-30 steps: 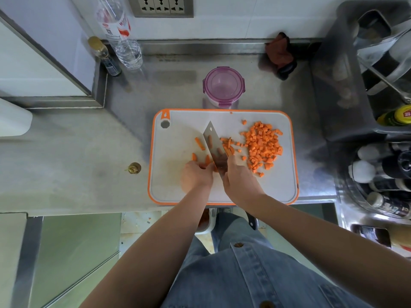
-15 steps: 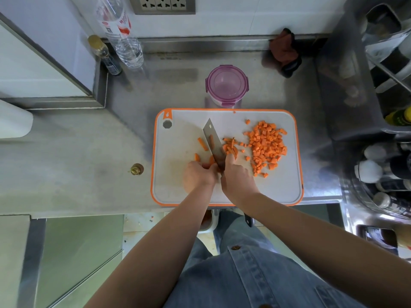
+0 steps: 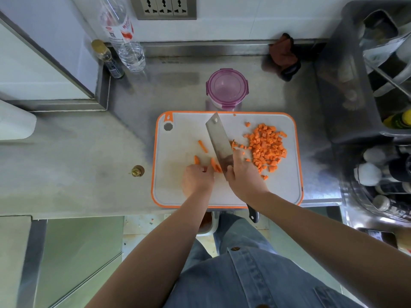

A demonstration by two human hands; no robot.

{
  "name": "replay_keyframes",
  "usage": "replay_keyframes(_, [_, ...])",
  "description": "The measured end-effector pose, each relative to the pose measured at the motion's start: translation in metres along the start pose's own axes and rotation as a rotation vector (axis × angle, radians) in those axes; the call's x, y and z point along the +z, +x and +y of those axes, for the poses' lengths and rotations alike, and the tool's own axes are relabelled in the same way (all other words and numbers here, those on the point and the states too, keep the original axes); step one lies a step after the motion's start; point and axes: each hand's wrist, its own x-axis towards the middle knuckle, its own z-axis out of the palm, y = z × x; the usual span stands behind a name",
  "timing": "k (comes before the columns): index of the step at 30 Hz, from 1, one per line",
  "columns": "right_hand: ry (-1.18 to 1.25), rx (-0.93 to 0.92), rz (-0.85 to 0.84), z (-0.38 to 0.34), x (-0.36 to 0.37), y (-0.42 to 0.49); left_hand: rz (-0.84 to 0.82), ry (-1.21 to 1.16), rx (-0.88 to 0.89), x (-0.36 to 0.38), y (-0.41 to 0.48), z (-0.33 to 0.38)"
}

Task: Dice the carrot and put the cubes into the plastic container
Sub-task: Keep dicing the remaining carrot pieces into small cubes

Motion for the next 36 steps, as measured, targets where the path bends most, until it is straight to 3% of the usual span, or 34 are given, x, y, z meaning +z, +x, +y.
replay_keyframes(20, [-0.198, 0.025, -0.104, -0.012, 0.015, -0.007, -0.022, 0.042, 0.073, -0.002, 0.012, 0.007])
replay_keyframes(36, [-0.1, 0.065, -0.071, -0.01, 0.023, 0.006, -0.081, 0.132, 0.13, -0.009, 0.015, 0.008])
